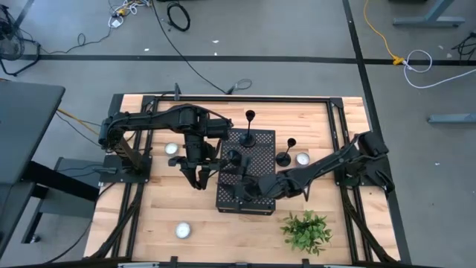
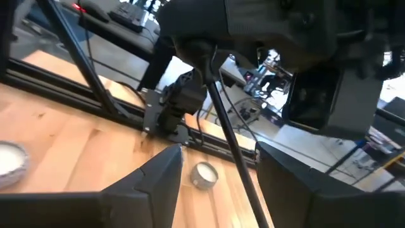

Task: Pick & Place candle stick holders
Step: Put the bottom black candle holder on the shelf

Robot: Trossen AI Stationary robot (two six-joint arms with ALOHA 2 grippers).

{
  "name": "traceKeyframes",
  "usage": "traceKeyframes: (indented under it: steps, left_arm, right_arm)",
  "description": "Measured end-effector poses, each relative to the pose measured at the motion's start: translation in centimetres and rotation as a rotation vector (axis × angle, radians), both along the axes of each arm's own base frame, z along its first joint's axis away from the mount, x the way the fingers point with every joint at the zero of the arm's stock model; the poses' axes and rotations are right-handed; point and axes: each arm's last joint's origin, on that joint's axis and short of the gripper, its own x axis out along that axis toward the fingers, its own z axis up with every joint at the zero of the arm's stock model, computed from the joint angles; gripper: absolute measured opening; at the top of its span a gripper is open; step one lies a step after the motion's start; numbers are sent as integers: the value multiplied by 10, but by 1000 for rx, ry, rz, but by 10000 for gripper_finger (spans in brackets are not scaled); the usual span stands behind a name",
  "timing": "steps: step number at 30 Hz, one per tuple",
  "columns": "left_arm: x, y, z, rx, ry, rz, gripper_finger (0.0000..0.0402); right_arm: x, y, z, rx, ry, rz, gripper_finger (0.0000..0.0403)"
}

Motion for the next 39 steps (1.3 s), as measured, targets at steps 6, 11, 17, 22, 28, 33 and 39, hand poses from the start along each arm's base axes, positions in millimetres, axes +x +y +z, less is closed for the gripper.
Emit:
traceKeyframes:
  steps: [6, 11, 17, 22, 28, 33, 39]
  left_arm:
    - [1, -2, 0, 0, -7, -6, 136]
    - [1, -2, 0, 1, -12, -7, 137]
    - [1, -2, 0, 3, -23, -12, 137]
    - [1, -2, 0, -2, -16, -8, 137]
    - [1, -2, 1, 5, -35, -20, 141]
    - [2, -1, 1, 37, -100, -55, 158]
    - [4, -1, 1, 68, -178, -84, 165]
  right_arm:
    - [12, -1, -1, -23, 2, -22, 201]
    - [14, -2, 2, -17, -10, -26, 193]
    - [14, -3, 1, -15, -2, -30, 118]
    - [14, -3, 0, -37, 17, -19, 25]
    - [13, -2, -2, -33, 29, -16, 9]
    - [13, -2, -3, -29, 35, -22, 5]
    - [14, -4, -2, -13, 17, -43, 1]
